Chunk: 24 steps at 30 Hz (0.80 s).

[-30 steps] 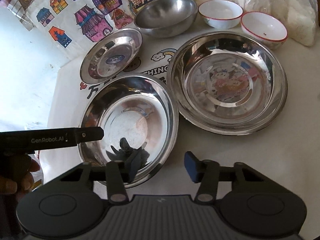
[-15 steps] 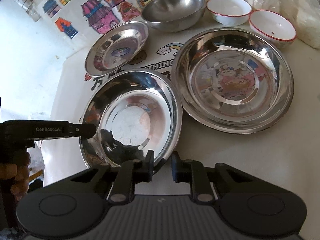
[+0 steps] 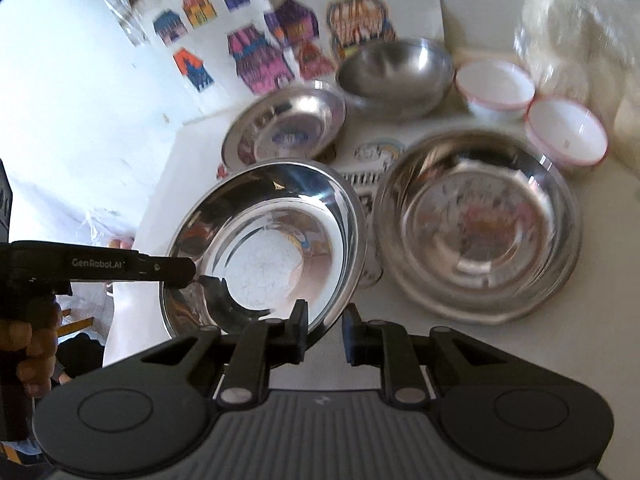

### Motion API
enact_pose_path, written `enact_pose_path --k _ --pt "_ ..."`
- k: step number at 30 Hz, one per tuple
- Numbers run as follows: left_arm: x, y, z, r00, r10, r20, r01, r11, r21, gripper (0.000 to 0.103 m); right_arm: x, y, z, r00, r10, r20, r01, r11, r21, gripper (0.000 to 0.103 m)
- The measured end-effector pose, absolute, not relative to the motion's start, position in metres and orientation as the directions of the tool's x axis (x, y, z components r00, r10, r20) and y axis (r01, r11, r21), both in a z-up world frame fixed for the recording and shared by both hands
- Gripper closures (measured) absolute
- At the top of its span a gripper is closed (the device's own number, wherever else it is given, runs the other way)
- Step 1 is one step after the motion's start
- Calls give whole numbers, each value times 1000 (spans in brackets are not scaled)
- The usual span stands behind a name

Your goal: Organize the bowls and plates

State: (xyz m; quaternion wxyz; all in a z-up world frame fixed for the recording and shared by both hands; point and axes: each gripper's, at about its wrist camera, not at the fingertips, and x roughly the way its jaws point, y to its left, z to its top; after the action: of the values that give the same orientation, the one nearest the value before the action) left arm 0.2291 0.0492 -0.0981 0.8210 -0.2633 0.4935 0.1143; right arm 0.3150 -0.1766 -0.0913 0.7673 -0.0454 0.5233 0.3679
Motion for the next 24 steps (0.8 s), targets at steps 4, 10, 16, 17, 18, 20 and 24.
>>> enact_pose_path --k 4,10,16,17,18,20,24 --pt "251 32 -92 512 -86 -855 -411 850 -331 90 331 -193 -80 232 511 -828 -598 746 293 83" --pt "290 0 -92 535 -126 -836 -335 876 -346 90 359 -227 -79 287 475 -832 -535 800 272 83" --pt "320 -33 -102 529 -151 -835 -286 895 -343 90 382 -256 -83 311 441 -842 -487 835 258 83" --pt "323 -37 -103 528 -153 -836 -281 897 -342 90 385 -260 -84 311 436 -844 -482 838 256 83" --pt "328 -41 -105 525 -154 -837 -278 898 -340 90 389 -263 -86 310 432 -847 -478 841 254 83" --pt "334 -48 -107 518 -153 -841 -276 901 -335 90 396 -270 -88 302 424 -854 -474 844 252 82" --pt "343 -58 -114 497 -146 -855 -288 902 -321 90 406 -276 -92 282 416 -865 -482 841 247 82"
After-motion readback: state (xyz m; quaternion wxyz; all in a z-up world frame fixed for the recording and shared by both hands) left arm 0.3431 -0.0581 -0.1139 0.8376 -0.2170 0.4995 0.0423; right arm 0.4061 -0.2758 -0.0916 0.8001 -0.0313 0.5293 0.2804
